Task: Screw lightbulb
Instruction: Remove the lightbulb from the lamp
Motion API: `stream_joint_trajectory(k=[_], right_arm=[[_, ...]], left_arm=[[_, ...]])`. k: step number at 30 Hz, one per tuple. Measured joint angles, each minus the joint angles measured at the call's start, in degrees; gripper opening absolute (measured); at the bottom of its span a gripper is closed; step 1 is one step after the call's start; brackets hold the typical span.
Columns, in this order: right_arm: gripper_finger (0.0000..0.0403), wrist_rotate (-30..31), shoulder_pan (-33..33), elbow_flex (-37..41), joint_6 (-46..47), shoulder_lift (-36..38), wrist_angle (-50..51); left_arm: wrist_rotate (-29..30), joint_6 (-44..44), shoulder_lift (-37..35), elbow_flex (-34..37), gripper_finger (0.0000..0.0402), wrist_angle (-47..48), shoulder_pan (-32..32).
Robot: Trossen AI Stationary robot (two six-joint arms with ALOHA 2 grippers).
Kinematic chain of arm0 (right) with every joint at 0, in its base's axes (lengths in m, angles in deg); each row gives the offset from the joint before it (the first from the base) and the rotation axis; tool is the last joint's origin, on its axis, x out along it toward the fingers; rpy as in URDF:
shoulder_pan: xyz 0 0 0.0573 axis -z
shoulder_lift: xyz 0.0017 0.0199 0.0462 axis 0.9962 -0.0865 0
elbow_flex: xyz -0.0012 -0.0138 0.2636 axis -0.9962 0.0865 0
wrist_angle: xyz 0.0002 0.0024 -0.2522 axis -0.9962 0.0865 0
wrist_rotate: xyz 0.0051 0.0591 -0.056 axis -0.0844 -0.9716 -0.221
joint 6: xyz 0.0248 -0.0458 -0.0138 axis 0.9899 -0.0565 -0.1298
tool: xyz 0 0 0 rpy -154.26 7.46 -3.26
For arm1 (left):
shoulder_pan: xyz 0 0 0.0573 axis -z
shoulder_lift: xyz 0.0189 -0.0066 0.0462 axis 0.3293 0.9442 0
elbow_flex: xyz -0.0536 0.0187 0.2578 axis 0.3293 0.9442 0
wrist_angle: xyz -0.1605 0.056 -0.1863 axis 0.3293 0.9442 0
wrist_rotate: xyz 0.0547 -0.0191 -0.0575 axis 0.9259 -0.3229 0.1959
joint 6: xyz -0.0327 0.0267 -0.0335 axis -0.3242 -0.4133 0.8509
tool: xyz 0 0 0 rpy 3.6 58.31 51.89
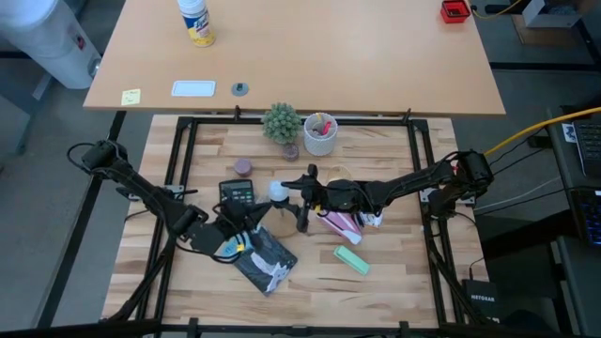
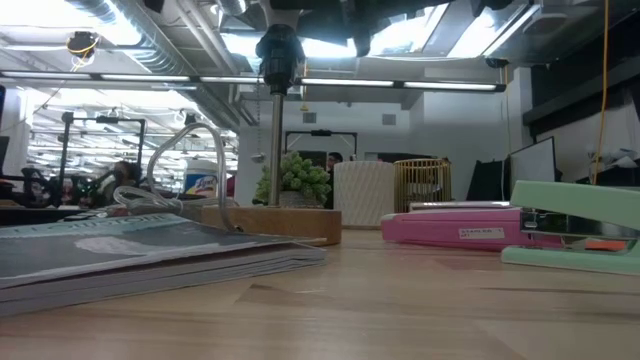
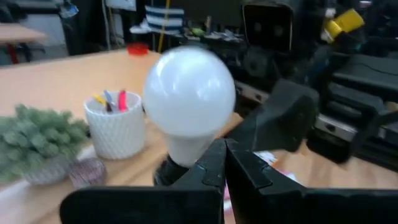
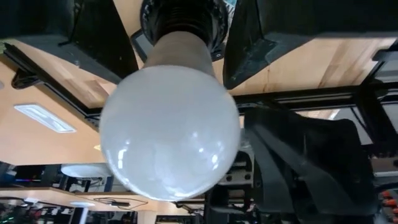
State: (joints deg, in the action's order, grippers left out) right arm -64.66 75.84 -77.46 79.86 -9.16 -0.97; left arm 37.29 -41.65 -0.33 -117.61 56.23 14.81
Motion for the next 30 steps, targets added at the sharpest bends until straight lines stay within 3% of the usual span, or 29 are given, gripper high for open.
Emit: stream_joint_trajectory(k=[8,30], right_arm=[[0.0236,-0.80,0.00,0.02,-0.13,0.00,0.00],[0.0234,-0.81,0.00,0.02,-0.97,0.00,0.13]], left_arm=[[-4.24,12.67,1.86,0.00,0.0001,8.69,0.08],[-3.89,13.08,6.12,0.00,0.0001,8.98,-3.35]])
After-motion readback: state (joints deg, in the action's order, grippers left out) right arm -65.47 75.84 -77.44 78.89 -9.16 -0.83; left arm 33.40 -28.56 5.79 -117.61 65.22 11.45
